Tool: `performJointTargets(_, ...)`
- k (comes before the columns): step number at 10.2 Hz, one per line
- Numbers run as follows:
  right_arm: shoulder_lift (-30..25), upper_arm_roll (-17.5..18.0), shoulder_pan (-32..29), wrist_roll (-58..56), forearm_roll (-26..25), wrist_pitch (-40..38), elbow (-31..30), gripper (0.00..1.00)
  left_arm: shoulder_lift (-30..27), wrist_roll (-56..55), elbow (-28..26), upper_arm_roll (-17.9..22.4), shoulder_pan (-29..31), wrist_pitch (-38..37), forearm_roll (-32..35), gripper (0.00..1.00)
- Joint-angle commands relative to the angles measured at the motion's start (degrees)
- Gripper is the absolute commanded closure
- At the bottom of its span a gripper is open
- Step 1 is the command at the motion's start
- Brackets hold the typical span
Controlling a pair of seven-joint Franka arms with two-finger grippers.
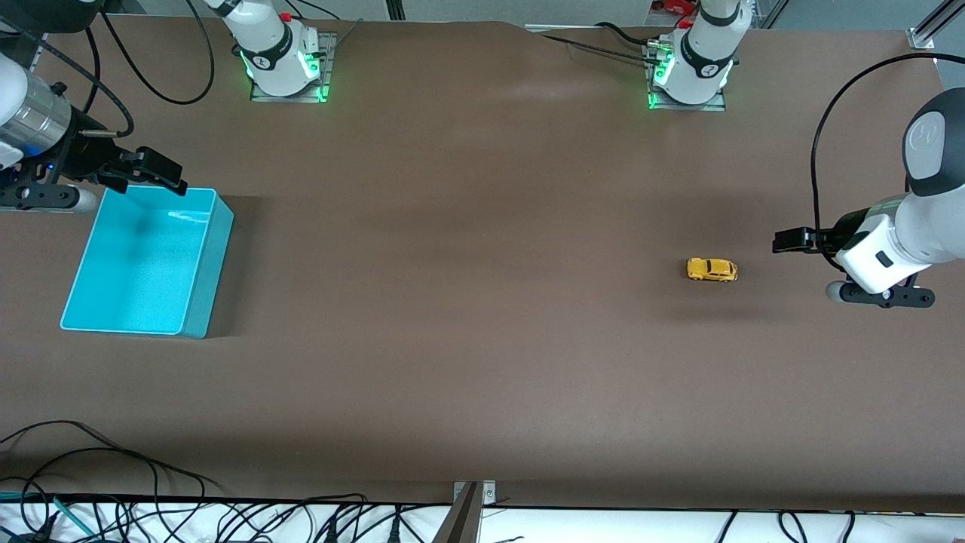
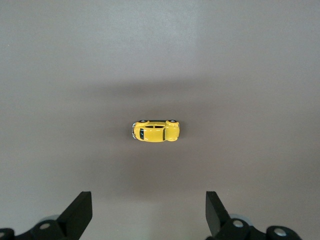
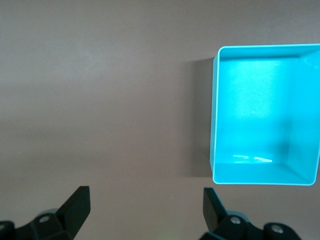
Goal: Wind up and store yellow beetle car
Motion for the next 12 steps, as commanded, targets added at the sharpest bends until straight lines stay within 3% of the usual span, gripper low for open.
performJointTargets(1, 0.47, 0.21, -0.36, -0.80, -0.28, -0.72, 1.21, 0.00, -0.10, -1.01, 0.13, 0.20, -0.37, 0.24, -0.49, 0.00)
performJointTargets(7, -0.93, 0.56, -0.01, 0.25, -0.37, 0.51, 0.51, 0.00, -0.01, -2.07, -0.04, 0.20, -0.37, 0.41, -0.66, 0.00)
performJointTargets(10, -6.02, 0.65, 0.17, 0.78, -0.10, 4.53, -6.68, 0.00, -0.01, -2.16, -0.22, 0.20, -0.28, 0.85, -0.84, 0.00)
performJointTargets(12, -6.13, 0.65, 0.17, 0.78, -0.02, 4.99, -7.05, 0.00, 0.25, -3.65, -0.39, 0.11, -0.37, 1.56, -0.84, 0.00)
